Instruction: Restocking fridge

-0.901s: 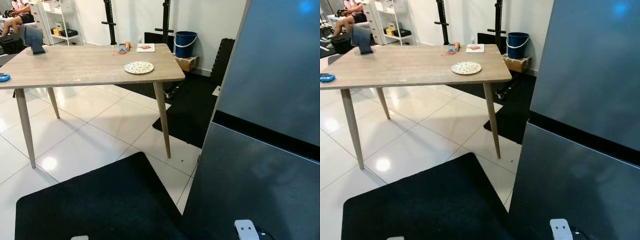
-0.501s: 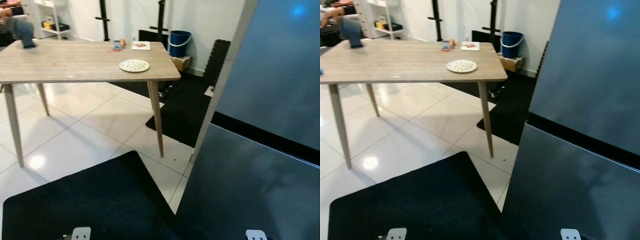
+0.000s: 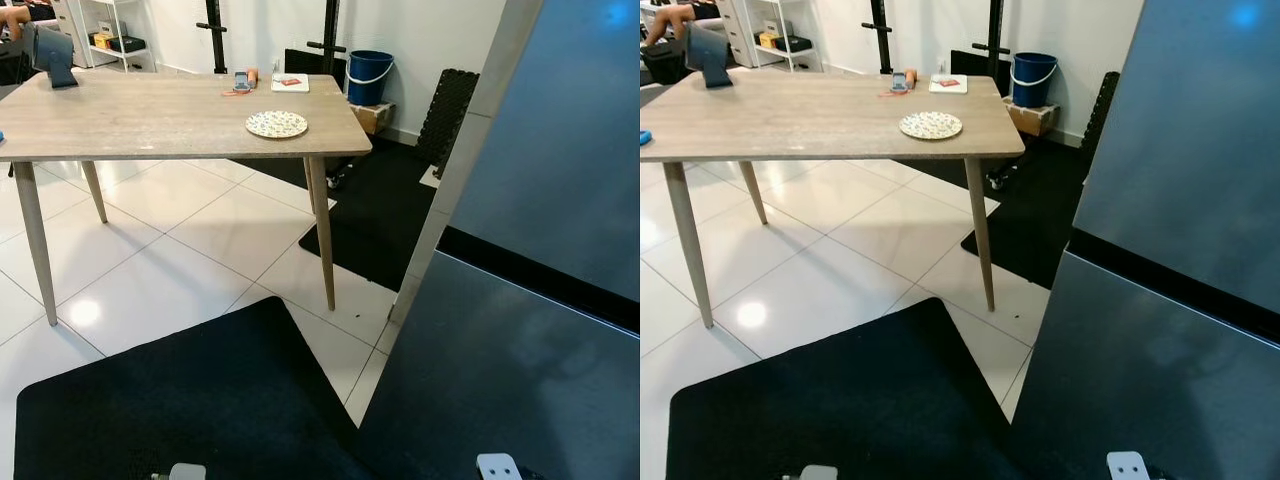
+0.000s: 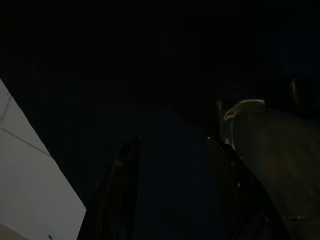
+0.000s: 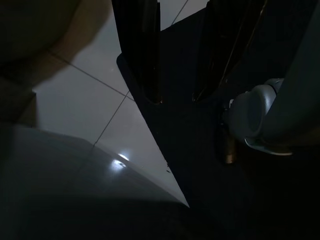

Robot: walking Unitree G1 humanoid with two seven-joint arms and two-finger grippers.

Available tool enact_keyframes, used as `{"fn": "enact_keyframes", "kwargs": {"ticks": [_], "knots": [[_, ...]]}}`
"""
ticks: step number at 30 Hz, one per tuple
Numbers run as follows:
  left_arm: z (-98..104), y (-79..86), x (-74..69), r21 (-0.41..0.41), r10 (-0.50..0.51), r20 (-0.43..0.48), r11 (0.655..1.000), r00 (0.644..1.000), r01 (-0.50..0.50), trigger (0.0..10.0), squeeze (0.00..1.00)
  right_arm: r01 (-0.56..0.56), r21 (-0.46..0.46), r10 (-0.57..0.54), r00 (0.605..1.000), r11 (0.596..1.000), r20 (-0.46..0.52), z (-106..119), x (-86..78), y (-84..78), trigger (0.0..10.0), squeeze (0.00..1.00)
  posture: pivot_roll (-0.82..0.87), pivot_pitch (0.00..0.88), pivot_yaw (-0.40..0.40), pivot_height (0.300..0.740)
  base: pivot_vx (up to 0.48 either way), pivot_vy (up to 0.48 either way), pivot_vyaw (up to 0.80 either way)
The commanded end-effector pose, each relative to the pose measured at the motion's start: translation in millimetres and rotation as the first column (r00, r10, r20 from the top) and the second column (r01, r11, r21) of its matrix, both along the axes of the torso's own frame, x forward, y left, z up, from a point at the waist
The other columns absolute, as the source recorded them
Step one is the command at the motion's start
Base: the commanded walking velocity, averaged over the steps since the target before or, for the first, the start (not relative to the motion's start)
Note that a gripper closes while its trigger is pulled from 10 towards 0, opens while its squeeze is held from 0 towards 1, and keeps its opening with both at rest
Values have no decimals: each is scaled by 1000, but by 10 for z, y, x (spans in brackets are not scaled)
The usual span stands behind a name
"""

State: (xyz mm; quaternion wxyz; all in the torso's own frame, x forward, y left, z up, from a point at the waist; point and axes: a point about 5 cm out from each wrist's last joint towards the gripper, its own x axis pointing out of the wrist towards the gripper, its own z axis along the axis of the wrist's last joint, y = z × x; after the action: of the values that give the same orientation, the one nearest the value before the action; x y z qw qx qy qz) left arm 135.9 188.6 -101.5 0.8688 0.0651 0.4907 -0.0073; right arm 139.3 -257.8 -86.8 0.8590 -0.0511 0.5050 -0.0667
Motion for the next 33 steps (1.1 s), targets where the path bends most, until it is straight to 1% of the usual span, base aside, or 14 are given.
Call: {"fn": "enact_keyframes", "kwargs": {"ticks": [1, 4, 6, 8, 14, 18, 19, 22, 24, 27, 30, 32, 33], "knots": [[-14, -2, -37, 11, -41, -17, 999, 999, 41, 10000, 0, 10, 2, -10, 1000, 1000, -13, -21, -31, 28, 10000, 0, -50, 81, -8, 740, 0, 0, 0], [-5, 28, -23, 20, -48, -15, 999, 999, 48, 10000, 0, 9, 6, -9, 1000, 1000, -13, -29, -32, 52, 10000, 0, -46, 83, -10, 740, 0, 0, 0], [9, 86, -3, 26, -27, -11, 999, 1000, 27, 10000, 0, -10, 8, 10, 1000, 1000, -23, -46, -51, 89, 10000, 0, -41, 78, -7, 740, 0, 0, 0], [5, 92, -14, 26, -27, -16, 999, 1000, 27, 10000, 0, -21, 7, 21, 999, 1000, -31, -54, -68, 95, 10000, 0, -40, 77, -4, 740, 0, 0, 0], [-22, 50, -79, 19, -49, -38, 999, 998, 50, 10000, 0, -25, 9, 26, 999, 1000, -32, -60, -71, 114, 10000, 0, -40, 75, 0, 740, 0, 0, 0], [-24, 3, -60, 8, -58, -38, 998, 998, 59, 10000, 0, -56, 2, 56, 997, 998, -48, -59, -64, 114, 10000, 0, -35, 68, -10, 740, 0, 0, 0], [-25, -6, -63, 4, -62, -38, 998, 997, 62, 10000, 0, -63, 2, 63, 997, 998, -49, -60, -67, 117, 10000, 0, -42, 67, -1, 740, 0, 0, 0], [-40, -21, -103, 3, -91, -55, 996, 994, 91, 10000, 0, -58, -9, 57, 997, 998, -48, -48, -65, 75, 10000, 0, -51, 56, 7, 740, 0, 0, 0], [-33, 8, -93, 6, -78, -52, 997, 996, 79, 10000, 0, -48, -12, 47, 998, 999, -34, -29, -37, 46, 10000, 0, -51, 64, -4, 740, 0, 0, 0], [-29, 52, -93, 15, -45, -49, 999, 998, 46, 10000, 0, -67, -18, 66, 997, 998, -45, -38, -56, 54, 10000, 0, -62, 29, -7, 740, 0, 0, 0], [-23, 67, -80, 13, -18, -45, 1000, 999, 19, 10000, 0, -49, -9, 48, 998, 999, -46, -46, -69, 62, 10000, 0, -62, 29, -10, 740, 0, 0, 0], [-10, 29, -25, 9, -28, -29, 1000, 999, 28, 10000, 0, -98, -6, 97, 994, 995, -57, -61, -63, 127, 10000, 0, -52, 26, -12, 740, 0, 0, 0], [-10, 29, -25, 9, -28, -29, 1000, 999, 28, 10000, 0, -98, -6, 97, 994, 995, -57, -61, -63, 127, 10000, 0, -52, 26, -12, 740, 0, 0, 0]]}}
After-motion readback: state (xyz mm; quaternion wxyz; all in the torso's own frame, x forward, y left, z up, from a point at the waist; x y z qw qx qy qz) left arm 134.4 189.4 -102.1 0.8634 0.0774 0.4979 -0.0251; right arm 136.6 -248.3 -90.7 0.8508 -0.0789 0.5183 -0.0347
